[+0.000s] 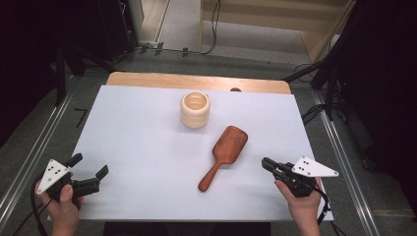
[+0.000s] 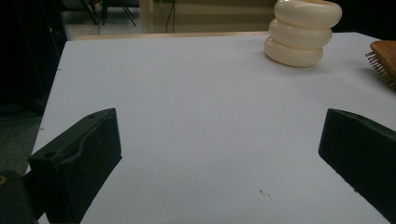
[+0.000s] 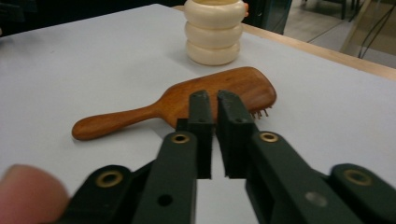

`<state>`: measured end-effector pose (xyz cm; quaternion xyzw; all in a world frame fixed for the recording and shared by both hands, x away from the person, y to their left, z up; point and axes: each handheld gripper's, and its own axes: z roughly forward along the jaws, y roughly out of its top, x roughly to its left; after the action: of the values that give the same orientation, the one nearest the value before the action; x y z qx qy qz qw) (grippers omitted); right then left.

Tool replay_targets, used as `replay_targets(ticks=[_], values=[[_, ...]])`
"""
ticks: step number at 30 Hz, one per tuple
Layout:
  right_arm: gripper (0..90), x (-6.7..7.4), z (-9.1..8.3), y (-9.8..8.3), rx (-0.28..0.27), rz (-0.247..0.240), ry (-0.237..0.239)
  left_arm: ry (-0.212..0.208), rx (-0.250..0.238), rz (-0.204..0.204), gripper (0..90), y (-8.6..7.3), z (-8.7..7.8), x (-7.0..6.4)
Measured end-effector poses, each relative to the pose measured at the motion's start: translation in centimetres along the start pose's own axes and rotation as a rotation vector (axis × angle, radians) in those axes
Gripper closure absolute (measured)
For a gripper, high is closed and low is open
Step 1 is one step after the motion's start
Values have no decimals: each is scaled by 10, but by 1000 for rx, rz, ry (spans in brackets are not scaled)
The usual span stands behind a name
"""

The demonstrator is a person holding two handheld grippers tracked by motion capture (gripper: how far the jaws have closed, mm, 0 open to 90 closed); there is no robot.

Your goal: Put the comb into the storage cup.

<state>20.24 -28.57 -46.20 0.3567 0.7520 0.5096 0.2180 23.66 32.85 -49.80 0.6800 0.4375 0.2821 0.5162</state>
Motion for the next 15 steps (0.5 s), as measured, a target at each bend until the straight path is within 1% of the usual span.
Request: replay_targets(ticks=[2, 5, 6, 7, 9, 15], values=[[879, 6, 5, 7, 14, -17, 23, -2, 0, 1, 0, 0, 0, 0], [880, 10, 9, 12, 35, -18, 37, -3, 0, 1, 0, 0, 0, 0], [880, 12, 11, 14, 37, -24, 48, -4, 0, 0, 0, 0, 0, 0], [881, 16, 14, 19, 50, -32, 60, -4, -1, 0, 0, 0, 0, 0], [881, 18, 16, 21, 57, -37, 62, -6, -1, 1, 0, 0, 0, 0], [881, 28, 27, 33, 87, -64, 101, -10, -4, 1, 0, 0, 0, 0]])
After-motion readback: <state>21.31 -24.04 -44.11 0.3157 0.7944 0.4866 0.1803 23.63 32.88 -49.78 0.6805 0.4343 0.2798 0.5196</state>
